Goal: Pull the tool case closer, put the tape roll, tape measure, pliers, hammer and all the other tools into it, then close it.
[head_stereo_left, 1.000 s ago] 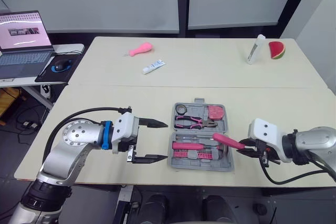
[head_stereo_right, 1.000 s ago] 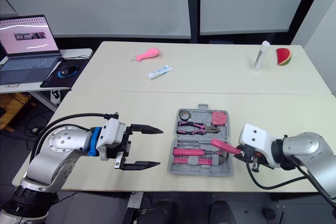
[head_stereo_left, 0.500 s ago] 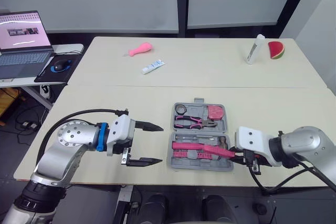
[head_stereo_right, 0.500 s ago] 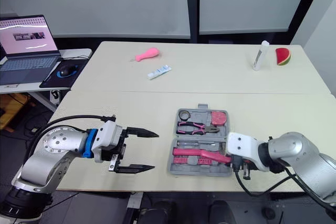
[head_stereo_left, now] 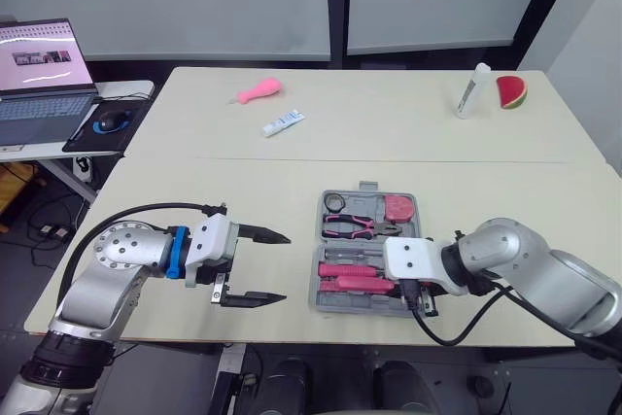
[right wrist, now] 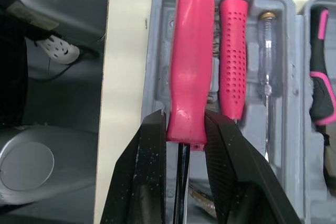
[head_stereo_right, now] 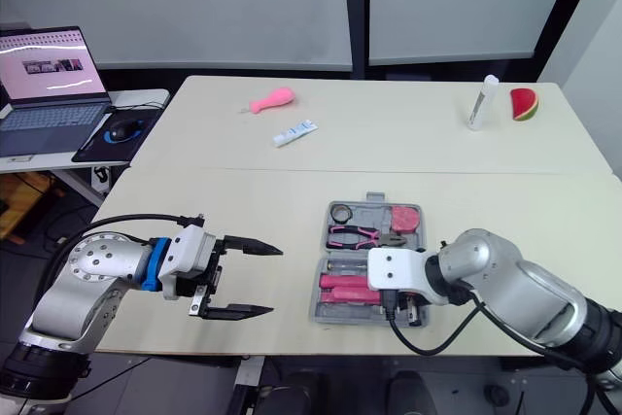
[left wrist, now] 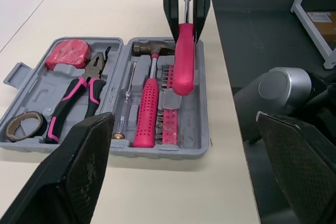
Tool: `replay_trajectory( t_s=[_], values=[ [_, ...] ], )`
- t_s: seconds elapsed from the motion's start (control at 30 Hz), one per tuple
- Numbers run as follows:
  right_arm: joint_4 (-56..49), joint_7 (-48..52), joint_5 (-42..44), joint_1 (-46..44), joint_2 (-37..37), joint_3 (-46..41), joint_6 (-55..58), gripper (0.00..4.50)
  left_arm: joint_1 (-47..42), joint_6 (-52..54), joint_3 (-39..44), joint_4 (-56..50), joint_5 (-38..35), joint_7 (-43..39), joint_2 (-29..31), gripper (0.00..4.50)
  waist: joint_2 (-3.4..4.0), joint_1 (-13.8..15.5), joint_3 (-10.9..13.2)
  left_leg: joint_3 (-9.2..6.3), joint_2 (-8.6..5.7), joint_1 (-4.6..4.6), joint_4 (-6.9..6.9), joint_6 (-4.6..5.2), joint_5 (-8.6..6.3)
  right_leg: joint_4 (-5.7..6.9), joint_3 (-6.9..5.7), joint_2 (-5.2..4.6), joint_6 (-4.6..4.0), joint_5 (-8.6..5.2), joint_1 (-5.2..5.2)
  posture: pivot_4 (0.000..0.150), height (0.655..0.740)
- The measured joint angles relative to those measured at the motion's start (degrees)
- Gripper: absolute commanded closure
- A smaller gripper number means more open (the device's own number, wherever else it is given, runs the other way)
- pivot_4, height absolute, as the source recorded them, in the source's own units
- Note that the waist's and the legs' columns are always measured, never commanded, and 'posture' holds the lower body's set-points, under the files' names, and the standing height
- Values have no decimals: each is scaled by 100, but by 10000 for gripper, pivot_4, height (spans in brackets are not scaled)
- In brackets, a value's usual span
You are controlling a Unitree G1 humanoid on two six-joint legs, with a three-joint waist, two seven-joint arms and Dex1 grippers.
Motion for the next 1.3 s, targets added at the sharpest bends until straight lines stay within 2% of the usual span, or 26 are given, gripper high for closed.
replay_trajectory(
  t_s=[0.2,0.37,1.3],
  values=[
    [338,8,-355,-334,515,538,27,37579,200,-146,2,16,44,-170,92,0,1,-1,0,-4,2,0,-2,0,0,4,1,2,0,0,-4,1500,7400],
    [489,8,-664,-334,583,870,12,37579,320,-188,2,14,62,-211,118,0,1,-3,0,-5,1,0,-1,0,0,5,1,2,0,0,-7,1500,7400],
    [1161,-103,-1345,-46,1378,1150,-309,37579,408,-84,-22,-160,64,-317,225,0,1,-14,0,-7,5,4,-3,0,-1,7,2,10,-1,0,-28,1500,7400]
  ],
)
